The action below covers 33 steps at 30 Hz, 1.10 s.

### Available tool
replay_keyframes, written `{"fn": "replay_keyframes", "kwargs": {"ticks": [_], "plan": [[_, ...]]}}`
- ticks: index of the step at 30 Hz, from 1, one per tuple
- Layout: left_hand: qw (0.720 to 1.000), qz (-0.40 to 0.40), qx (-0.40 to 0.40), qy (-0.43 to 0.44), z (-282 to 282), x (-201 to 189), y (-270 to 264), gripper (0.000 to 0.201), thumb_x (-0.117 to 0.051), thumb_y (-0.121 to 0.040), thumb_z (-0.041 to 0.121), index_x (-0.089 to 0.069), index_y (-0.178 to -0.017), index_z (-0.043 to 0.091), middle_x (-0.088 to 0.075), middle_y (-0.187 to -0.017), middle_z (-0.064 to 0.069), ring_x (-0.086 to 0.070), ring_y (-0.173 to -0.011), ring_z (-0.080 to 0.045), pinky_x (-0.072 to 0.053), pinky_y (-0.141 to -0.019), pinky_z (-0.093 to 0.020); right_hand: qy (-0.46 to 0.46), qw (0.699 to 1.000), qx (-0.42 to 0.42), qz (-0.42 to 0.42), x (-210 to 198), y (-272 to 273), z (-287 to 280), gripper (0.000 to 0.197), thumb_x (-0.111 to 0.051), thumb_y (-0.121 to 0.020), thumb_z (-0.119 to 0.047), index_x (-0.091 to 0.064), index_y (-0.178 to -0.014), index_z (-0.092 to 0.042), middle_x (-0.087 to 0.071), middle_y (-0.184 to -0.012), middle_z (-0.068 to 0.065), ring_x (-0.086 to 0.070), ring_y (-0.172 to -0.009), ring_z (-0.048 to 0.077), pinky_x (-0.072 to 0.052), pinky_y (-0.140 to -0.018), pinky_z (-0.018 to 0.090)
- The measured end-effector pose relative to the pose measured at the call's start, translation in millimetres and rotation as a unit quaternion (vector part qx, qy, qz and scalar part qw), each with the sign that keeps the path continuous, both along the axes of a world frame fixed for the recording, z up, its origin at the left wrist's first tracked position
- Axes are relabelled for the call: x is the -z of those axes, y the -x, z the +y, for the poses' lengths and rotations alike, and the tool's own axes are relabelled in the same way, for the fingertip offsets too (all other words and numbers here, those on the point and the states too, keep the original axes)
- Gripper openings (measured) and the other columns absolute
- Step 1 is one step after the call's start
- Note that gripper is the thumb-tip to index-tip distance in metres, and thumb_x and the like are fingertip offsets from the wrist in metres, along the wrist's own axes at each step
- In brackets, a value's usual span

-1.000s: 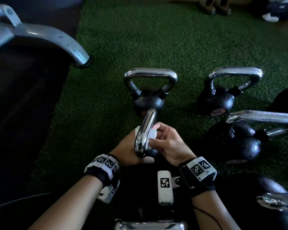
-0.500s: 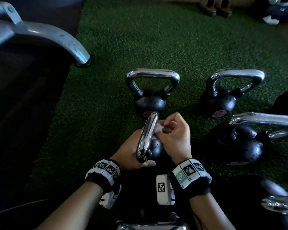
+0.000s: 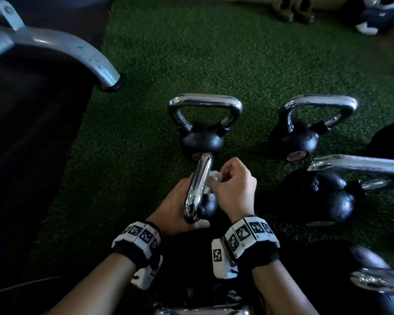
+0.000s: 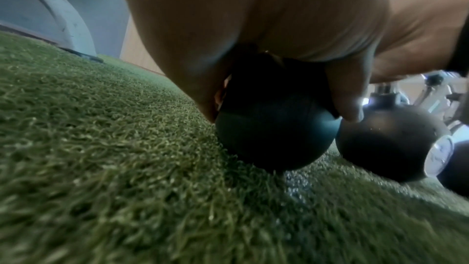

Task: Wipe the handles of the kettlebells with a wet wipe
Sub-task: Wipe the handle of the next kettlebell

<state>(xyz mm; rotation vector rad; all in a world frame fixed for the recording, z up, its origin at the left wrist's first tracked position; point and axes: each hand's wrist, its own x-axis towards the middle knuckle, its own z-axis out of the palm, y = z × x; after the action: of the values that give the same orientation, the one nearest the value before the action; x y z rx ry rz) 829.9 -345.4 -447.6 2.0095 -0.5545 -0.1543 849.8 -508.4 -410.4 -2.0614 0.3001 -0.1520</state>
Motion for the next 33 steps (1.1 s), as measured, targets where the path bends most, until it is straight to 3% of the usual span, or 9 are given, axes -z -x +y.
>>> {"fn": "replay_keyframes", "kwargs": {"ticks": [4, 8, 12, 15, 18, 21, 27, 30, 33], "plan": [[0.999, -0.003, -0.009, -0.031, 2.1, 3.0, 2.6, 0.127, -0.098, -0.062, 0.013, -0.018, -0.138, 0.076, -0.032, -0.146, 0.049, -0.033, -0.138, 0.017, -0.029, -0.115, -0.012, 0.003, 1.000, -0.015, -0.019, -2.5, 2.4, 0.1, 0.031, -0.085, -0.073, -0.014, -0.054, -0.076, -0.016, -0.057, -0.060, -0.007, -0.051, -0.049, -0.001, -0.036, -0.046, 0.009], [0.995, 0.032, 0.038, -0.088, 12.2, -2.2, -0.3, 0.102, -0.091, -0.067, 0.019, -0.033, -0.146, 0.048, -0.034, -0.160, 0.012, -0.035, -0.146, -0.005, -0.034, -0.121, -0.028, 0.048, 0.997, -0.058, 0.004, -3.2, -0.6, -5.2, 0.030, -0.086, -0.071, -0.017, -0.057, -0.077, -0.018, -0.064, -0.065, -0.004, -0.055, -0.056, 0.005, -0.039, -0.049, 0.010], [0.985, 0.158, 0.029, -0.065, 32.8, -24.9, -3.1, 0.077, -0.068, -0.088, -0.008, -0.050, -0.147, 0.037, -0.052, -0.152, 0.016, -0.044, -0.144, -0.001, -0.031, -0.125, -0.037, 0.053, 0.995, -0.090, -0.007, -15.7, -7.9, -28.3, 0.021, -0.080, -0.080, -0.014, -0.076, -0.096, -0.026, -0.073, -0.081, -0.011, -0.065, -0.071, 0.000, -0.044, -0.059, 0.004], [0.976, 0.200, -0.077, 0.031, 33.4, -61.8, 9.2, 0.048, -0.070, -0.096, 0.013, -0.060, -0.141, 0.026, -0.071, -0.130, 0.015, -0.062, -0.127, -0.004, -0.043, -0.116, -0.031, 0.046, 0.993, -0.095, -0.052, -25.2, -15.5, -37.8, 0.031, -0.072, -0.088, -0.012, -0.079, -0.112, -0.031, -0.073, -0.093, -0.013, -0.065, -0.080, -0.003, -0.050, -0.070, 0.009], [0.992, 0.076, -0.081, -0.055, 14.1, -97.3, 28.8, 0.050, -0.083, -0.081, 0.049, -0.067, -0.127, 0.040, -0.076, -0.109, 0.020, -0.069, -0.104, 0.004, -0.054, -0.093, -0.018, 0.062, 0.977, -0.182, -0.086, -33.0, -25.4, -33.2, 0.045, -0.062, -0.086, 0.001, -0.078, -0.116, -0.028, -0.070, -0.100, -0.011, -0.064, -0.088, -0.003, -0.042, -0.077, 0.001], [0.980, -0.033, -0.096, -0.173, 4.5, -101.1, 35.0, 0.061, -0.071, -0.072, 0.068, -0.063, -0.126, 0.039, -0.070, -0.096, 0.017, -0.067, -0.091, 0.002, -0.057, -0.079, -0.029, 0.092, 0.948, -0.285, -0.103, -39.1, -31.7, -27.6, 0.046, -0.055, -0.078, -0.008, -0.080, -0.112, -0.027, -0.072, -0.106, -0.007, -0.066, -0.094, 0.004, -0.044, -0.084, 0.005], [0.965, -0.024, -0.022, -0.261, 18.5, -105.1, 20.6, 0.068, -0.074, -0.079, 0.056, -0.043, -0.139, 0.052, -0.069, -0.113, 0.019, -0.061, -0.110, -0.005, -0.053, -0.091, -0.036, 0.112, 0.946, -0.292, -0.086, -39.0, -25.9, -45.1, 0.044, -0.072, -0.073, -0.001, -0.081, -0.106, -0.028, -0.073, -0.101, -0.008, -0.067, -0.087, -0.001, -0.049, -0.080, 0.012], [0.948, 0.031, 0.057, -0.313, 34.6, -116.6, -5.7, 0.080, -0.080, -0.082, 0.049, -0.037, -0.148, 0.058, -0.062, -0.130, 0.026, -0.057, -0.118, 0.002, -0.048, -0.102, -0.031, 0.099, 0.960, -0.257, -0.060, -40.2, -5.3, -61.8, 0.042, -0.071, -0.073, -0.010, -0.080, -0.109, -0.029, -0.074, -0.104, -0.007, -0.070, -0.094, 0.004, -0.057, -0.087, 0.026], [0.935, 0.064, 0.081, -0.339, 38.0, -131.7, -27.3, 0.069, -0.081, -0.083, 0.046, -0.044, -0.137, 0.067, -0.068, -0.117, 0.033, -0.064, -0.093, 0.011, -0.053, -0.087, -0.023, 0.111, 0.965, -0.236, -0.035, -42.4, 17.9, -70.3, 0.042, -0.076, -0.073, -0.009, -0.080, -0.110, -0.030, -0.074, -0.101, -0.012, -0.067, -0.092, -0.002, -0.051, -0.083, 0.009]]}}
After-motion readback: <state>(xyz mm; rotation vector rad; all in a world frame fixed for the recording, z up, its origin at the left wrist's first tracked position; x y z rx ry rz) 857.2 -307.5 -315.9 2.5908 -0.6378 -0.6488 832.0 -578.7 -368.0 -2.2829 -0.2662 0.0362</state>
